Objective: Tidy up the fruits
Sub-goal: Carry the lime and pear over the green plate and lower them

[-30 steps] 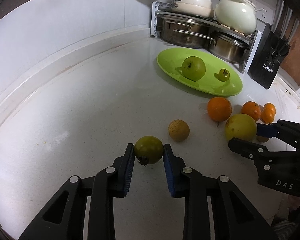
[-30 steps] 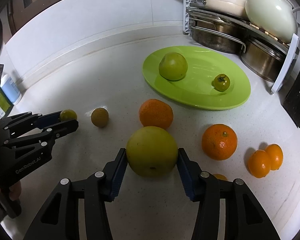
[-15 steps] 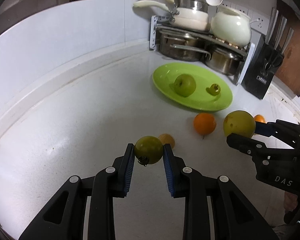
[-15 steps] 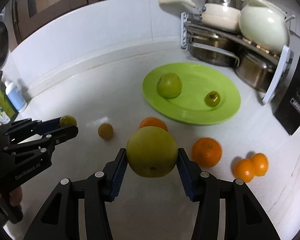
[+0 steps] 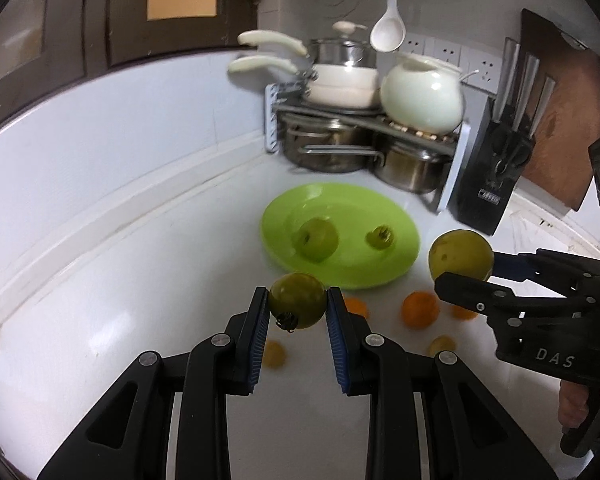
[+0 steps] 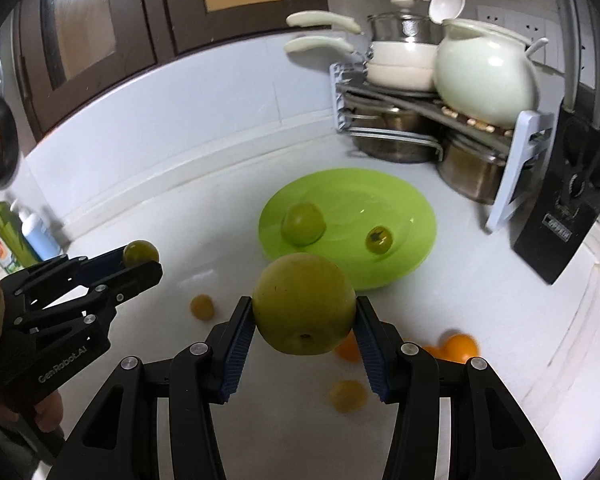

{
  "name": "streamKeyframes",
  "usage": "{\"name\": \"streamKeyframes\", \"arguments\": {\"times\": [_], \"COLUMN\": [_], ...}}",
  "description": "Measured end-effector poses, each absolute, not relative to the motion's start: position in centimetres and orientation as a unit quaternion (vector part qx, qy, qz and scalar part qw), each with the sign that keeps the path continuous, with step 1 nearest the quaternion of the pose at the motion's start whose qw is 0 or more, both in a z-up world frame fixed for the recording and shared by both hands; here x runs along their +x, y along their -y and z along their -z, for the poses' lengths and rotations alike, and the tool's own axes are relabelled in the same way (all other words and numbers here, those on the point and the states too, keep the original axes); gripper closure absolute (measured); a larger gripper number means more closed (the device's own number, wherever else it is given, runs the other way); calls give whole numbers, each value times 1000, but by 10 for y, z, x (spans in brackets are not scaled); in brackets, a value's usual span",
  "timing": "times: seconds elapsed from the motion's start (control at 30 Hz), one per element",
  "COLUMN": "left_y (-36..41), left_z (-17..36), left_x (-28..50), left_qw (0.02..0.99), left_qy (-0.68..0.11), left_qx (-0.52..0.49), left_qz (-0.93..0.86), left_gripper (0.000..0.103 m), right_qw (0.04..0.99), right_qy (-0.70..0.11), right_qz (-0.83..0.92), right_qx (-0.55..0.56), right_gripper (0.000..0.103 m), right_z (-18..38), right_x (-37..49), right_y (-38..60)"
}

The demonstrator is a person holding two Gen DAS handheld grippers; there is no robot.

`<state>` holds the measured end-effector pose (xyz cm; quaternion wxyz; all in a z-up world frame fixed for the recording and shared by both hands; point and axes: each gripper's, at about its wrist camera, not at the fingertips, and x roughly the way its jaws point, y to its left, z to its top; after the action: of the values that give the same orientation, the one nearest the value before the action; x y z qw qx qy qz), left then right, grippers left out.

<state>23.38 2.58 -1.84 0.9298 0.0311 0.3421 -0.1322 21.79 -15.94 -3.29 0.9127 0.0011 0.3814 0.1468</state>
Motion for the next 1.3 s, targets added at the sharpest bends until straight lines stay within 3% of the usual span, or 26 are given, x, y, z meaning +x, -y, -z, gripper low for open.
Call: {"name": "streamKeyframes", "arguments": {"times": [0.63, 1.3], "left_y": [21, 45], "left_z": [-6, 51], "left_x": [310, 421], "left_qw": [930, 892], "left_qy": [-321, -405], "left_qx": [80, 109], "left_qz": [160, 169], "left_gripper": [74, 74], "right_qw": [918, 888], "right_qy": [-370, -429], "right_qz": [-144, -149], "right_qx": [-28, -67], "right_gripper": [52, 52], "right_z": [8, 56], "right_x": [293, 393], "right_y": [184, 179]}}
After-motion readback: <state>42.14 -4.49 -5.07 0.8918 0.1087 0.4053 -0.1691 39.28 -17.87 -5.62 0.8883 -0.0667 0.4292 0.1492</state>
